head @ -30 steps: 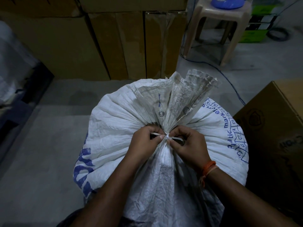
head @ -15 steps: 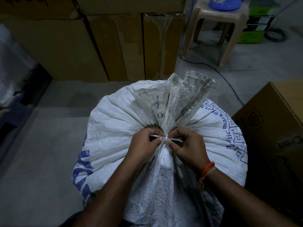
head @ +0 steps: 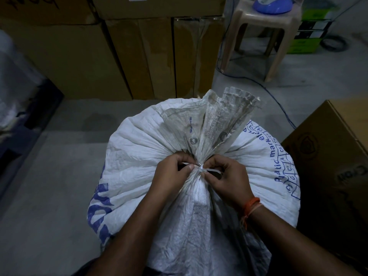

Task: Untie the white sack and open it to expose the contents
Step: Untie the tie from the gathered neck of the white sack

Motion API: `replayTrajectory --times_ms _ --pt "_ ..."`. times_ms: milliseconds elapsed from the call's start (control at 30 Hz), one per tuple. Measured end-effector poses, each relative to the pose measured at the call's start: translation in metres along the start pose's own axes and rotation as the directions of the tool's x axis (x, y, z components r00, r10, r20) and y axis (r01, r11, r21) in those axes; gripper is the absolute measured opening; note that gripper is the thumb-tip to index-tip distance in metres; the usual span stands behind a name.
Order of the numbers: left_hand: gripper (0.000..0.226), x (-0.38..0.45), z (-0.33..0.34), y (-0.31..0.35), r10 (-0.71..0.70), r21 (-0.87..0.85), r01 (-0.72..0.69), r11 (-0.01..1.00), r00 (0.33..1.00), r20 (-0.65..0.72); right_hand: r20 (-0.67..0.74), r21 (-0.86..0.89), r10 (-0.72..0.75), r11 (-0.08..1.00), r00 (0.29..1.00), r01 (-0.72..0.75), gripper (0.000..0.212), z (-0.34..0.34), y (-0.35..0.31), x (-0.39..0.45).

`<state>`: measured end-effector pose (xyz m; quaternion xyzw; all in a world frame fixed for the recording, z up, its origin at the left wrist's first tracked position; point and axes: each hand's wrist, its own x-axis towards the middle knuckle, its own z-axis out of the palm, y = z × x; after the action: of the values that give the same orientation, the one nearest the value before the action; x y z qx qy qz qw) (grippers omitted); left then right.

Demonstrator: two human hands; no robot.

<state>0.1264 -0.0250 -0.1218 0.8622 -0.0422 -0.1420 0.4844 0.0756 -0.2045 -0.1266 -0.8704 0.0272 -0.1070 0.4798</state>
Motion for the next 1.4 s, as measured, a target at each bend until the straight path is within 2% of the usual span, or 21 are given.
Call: replayTrajectory --times_ms 1400 --pt "0.004 -0.006 0.001 0.010 -0.011 0.019 0.011 1.000 1.000 0.003 0.008 0.014 0.006 1.000 1.000 -0.006 0.016 -0.002 -0.002 0.000"
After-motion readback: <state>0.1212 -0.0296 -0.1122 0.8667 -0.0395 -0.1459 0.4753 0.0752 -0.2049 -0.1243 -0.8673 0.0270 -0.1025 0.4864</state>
